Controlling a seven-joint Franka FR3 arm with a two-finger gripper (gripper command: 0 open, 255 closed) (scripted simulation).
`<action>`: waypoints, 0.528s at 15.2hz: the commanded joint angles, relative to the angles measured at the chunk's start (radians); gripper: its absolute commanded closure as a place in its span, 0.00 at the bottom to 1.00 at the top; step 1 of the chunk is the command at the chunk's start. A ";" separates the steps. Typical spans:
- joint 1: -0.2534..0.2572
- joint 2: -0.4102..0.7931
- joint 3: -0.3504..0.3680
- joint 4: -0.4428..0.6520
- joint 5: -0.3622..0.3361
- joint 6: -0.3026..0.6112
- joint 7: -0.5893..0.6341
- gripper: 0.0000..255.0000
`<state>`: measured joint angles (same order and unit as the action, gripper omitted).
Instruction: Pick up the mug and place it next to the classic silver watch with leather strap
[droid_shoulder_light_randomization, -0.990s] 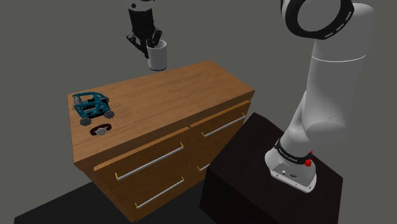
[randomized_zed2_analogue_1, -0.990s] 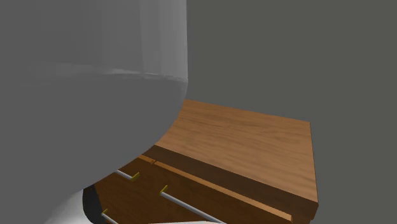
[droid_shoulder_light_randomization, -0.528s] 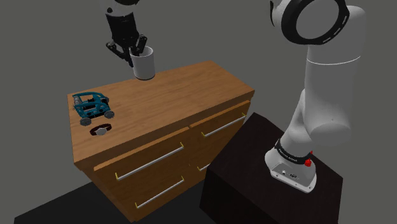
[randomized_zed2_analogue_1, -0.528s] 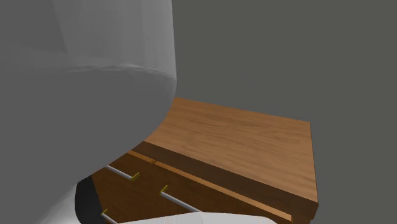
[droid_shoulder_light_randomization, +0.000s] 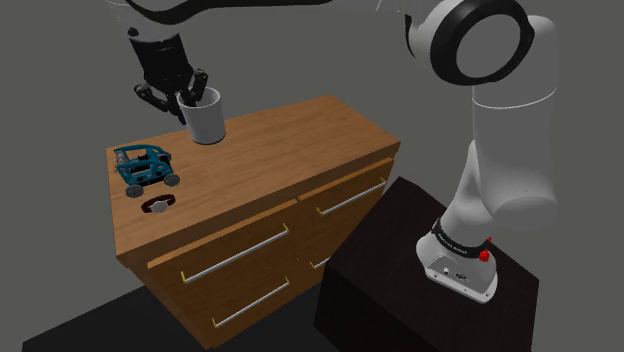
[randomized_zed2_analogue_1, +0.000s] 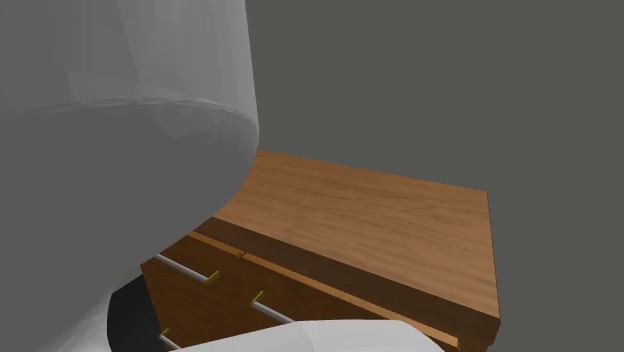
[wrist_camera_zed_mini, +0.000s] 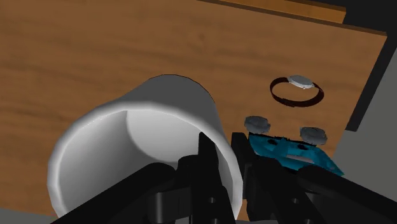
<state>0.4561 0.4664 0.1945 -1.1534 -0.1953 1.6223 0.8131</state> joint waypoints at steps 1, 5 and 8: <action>-0.002 -0.009 0.001 -0.039 0.001 0.031 0.006 1.00; -0.007 -0.019 0.000 -0.109 0.001 0.090 0.013 1.00; -0.011 -0.022 0.000 -0.154 0.001 0.132 0.017 1.00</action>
<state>0.4458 0.4453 0.1945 -1.2928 -0.1941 1.7393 0.8278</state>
